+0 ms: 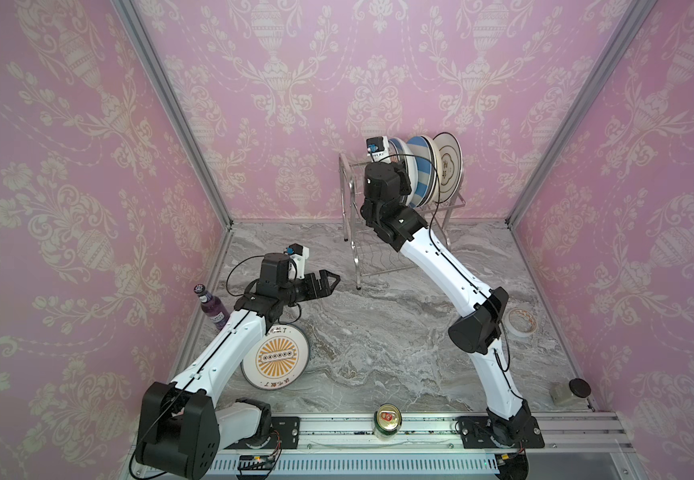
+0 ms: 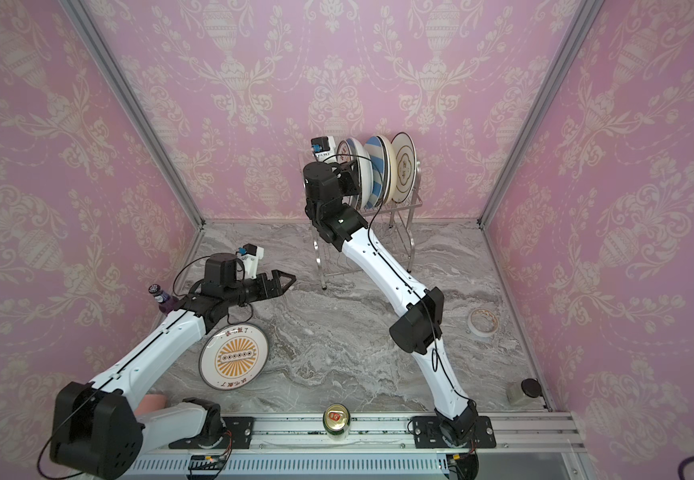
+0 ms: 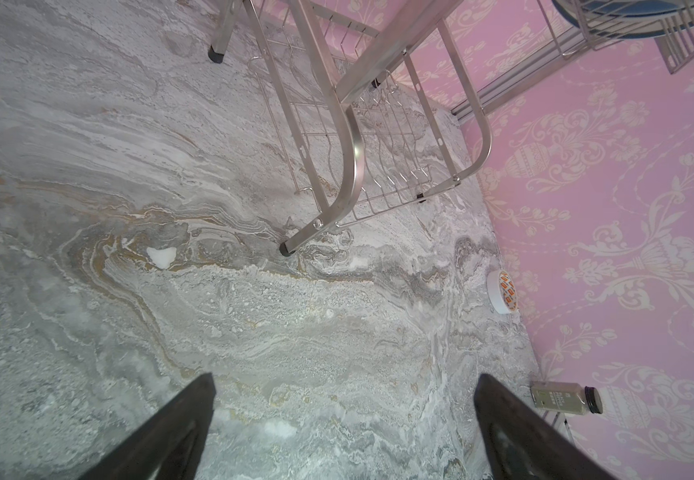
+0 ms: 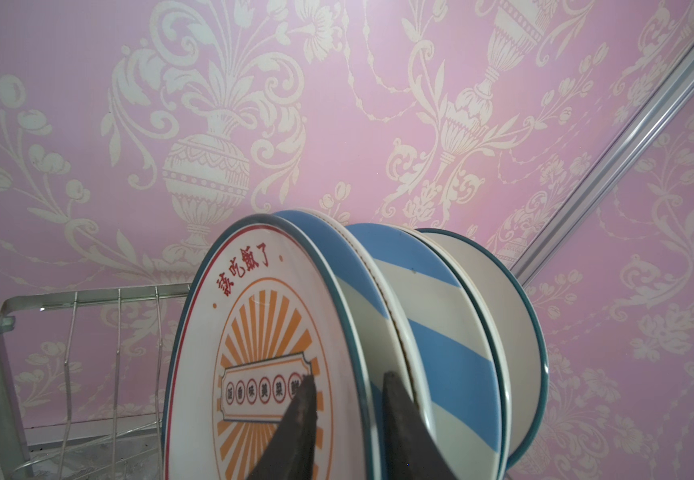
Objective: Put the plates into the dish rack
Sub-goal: 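Open the right gripper and withdraw it from the rack toward the table, then reach the right gripper to the flat sunburst plate's rim near the left gripper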
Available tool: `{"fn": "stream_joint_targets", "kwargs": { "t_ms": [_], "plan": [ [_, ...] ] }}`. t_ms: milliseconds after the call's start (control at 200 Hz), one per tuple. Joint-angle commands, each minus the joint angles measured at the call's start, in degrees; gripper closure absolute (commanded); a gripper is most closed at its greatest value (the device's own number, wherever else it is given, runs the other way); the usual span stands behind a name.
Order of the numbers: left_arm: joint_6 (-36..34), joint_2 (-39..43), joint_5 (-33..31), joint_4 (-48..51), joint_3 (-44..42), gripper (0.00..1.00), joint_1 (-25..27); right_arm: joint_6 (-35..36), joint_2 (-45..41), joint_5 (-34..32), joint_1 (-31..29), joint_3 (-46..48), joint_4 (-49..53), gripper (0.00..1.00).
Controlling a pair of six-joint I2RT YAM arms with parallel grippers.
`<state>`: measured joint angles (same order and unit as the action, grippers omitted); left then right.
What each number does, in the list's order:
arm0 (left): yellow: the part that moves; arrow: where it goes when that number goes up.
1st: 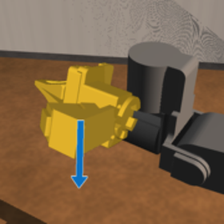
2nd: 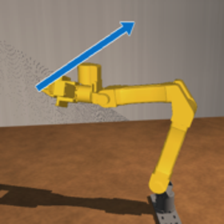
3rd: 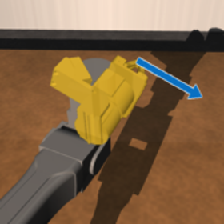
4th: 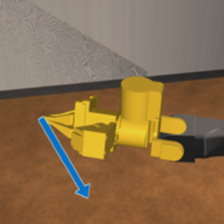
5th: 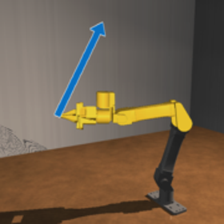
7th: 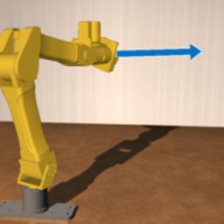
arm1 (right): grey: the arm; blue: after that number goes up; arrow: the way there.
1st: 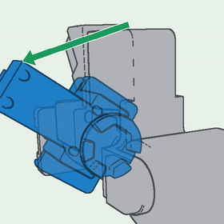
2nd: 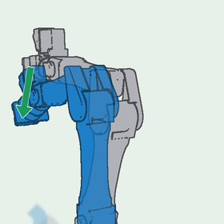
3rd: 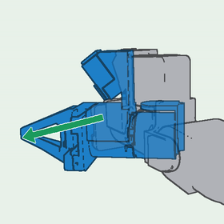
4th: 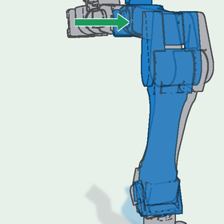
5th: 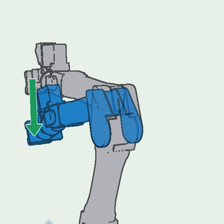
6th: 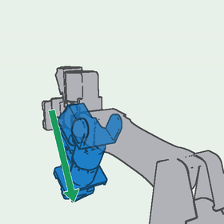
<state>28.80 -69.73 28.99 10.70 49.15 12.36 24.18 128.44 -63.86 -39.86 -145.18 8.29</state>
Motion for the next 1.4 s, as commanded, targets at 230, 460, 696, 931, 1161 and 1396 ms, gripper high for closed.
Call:
{"fn": "stream_joint_targets", "kwargs": {
  "t_ms": [230,460,696,931,1161,1396],
  "plan": [
    [-5.82,1.66,-4.23,8.88,5.29,0.01,-3.98,-4.29,-4.06,2.58,-1.09,-0.02,5.94,0.49],
    [-6.76,1.27,-5.57,10.4,7.06,0.01,-5.25,-1.59,-7.21,1.51,-2.36,1.26,7.02,0.34],
    [-7.77,0.88,-6.74,12.16,9.02,0.01,-5.67,-3.34,-13.68,4.01,-4.5,4.71,10.68,0.33],
    [-10.33,1.04,-11.51,16.16,11.32,0.01,-5.64,-17.18,-29.09,19.68,-5.94,19.83,17.71,0.31],
    [-14.52,5.04,-21.55,25.61,15.06,0.01,-5.6,-30.13,-43.69,44.39,-6.45,39.73,27.51,0.29],
    [-10.19,12.61,-28.55,30.16,7.39,0.01,-5.68,-41.69,-54.28,69.43,-8.39,64.95,17.93,0.3]
  ]
}}
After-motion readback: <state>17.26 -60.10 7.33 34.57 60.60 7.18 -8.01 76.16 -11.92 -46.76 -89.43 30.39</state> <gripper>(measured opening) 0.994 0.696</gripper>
